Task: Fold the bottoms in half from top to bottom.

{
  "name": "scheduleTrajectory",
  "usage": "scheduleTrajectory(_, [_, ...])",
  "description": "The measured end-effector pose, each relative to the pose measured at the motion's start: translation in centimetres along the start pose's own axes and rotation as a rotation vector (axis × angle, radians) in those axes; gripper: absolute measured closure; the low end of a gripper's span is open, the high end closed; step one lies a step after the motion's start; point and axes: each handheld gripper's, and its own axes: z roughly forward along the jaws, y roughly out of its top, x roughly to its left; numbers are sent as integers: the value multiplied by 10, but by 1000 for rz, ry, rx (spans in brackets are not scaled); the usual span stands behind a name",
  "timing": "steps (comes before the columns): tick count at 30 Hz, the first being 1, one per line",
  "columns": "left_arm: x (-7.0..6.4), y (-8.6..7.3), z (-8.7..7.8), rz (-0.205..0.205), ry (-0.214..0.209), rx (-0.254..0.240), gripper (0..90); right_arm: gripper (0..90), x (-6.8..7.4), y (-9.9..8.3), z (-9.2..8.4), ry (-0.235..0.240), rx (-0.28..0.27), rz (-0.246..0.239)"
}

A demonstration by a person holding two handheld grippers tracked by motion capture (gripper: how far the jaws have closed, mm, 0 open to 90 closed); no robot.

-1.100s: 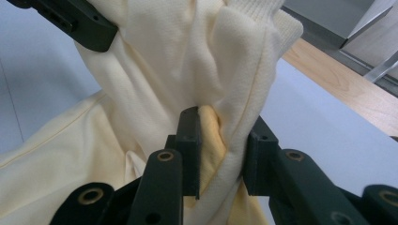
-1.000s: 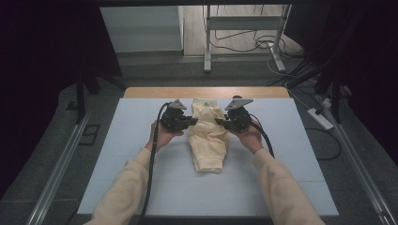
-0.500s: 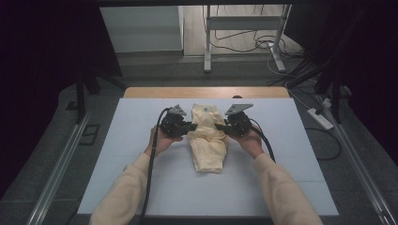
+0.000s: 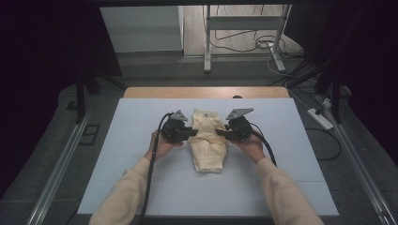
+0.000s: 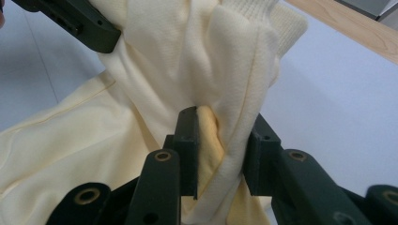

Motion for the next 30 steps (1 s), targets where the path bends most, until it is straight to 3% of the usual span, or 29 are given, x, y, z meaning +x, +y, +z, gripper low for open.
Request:
scheduleTrajectory(13, [-10,-13,0,21,-7,-1,749,679,13,-12,-7,3,-7,-19])
scheduleTrajectory(21, [-14,-18,-1,38,-10,2,674,646,20,-16,-12,-6,-14,-44])
scheduleTrajectory(30, [-20,-21,-4,43,-19,-10,569,585,26,-19,-21,6,-37,-38])
